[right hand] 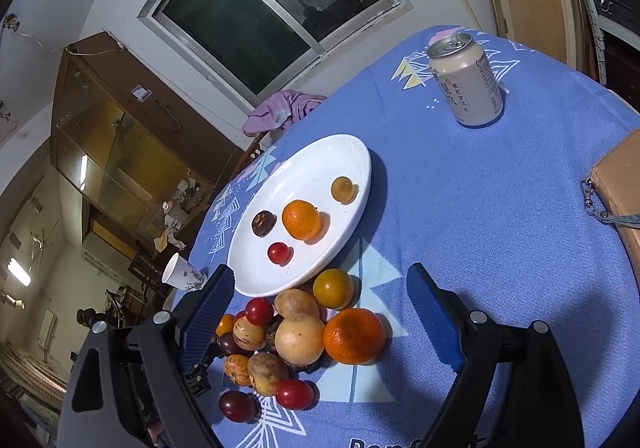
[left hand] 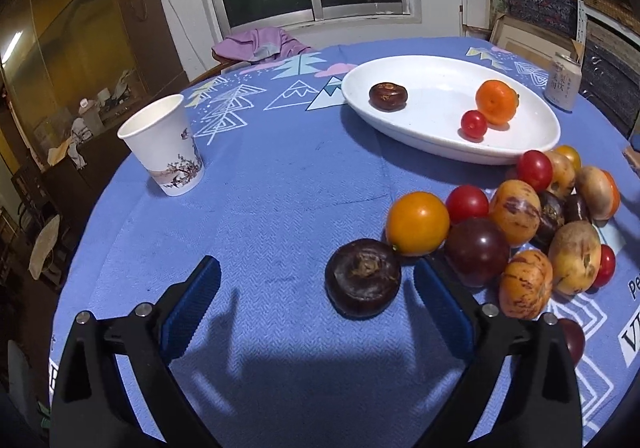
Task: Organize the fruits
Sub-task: 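Grasp the dark purple round fruit with the left tool, then grasp another tangerine from the pile with the right tool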
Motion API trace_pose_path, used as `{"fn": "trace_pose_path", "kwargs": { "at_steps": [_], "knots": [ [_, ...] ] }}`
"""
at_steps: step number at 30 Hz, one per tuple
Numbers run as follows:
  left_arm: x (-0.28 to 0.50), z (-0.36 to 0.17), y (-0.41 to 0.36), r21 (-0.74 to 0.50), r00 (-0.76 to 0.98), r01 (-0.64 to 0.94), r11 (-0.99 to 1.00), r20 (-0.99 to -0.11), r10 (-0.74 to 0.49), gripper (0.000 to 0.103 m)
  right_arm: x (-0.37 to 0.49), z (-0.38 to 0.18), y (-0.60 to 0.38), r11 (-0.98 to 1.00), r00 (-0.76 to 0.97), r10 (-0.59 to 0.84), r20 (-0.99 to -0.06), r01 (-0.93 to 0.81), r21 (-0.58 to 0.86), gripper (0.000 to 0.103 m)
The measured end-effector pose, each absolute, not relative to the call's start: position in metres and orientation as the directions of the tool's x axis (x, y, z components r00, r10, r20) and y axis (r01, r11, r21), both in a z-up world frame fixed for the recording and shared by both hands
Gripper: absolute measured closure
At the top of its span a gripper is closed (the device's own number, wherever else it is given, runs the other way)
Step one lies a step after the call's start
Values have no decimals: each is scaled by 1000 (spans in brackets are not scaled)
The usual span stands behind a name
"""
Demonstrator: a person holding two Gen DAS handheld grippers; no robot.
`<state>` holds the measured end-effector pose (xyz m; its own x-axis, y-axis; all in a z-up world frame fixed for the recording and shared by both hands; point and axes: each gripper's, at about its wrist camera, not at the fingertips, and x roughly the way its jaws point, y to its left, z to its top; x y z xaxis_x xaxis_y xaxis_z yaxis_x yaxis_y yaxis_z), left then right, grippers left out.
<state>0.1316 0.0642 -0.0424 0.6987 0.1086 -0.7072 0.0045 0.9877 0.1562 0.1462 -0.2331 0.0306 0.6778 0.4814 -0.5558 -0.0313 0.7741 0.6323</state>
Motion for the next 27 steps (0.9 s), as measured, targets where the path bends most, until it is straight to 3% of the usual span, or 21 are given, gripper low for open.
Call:
{"fn": "trace_pose_path", "kwargs": {
  "at_steps": [1,11,17,23,27],
  "knots": [
    [134,-44,65,146,693,11,989,-714,98,21,147,30,-233,774,676,481,-558,-28,633,14],
    [141,-53,57,74,654,119,990,-756,-22,61,148,29,-228,784,664,483,-571,-38,619,14],
    [136,-52,63,74,659,93,993,-752,-6,62,139,28,-219,822,659,464,-592,-73,564,14],
    [136,-46,83,42,667,26,999,-745,14,62,113,27,-190,929,673,365,-643,-213,304,14],
    [136,-49,79,53,661,34,998,-751,17,62,109,20,-180,941,650,336,-682,-253,223,15]
  ]
}}
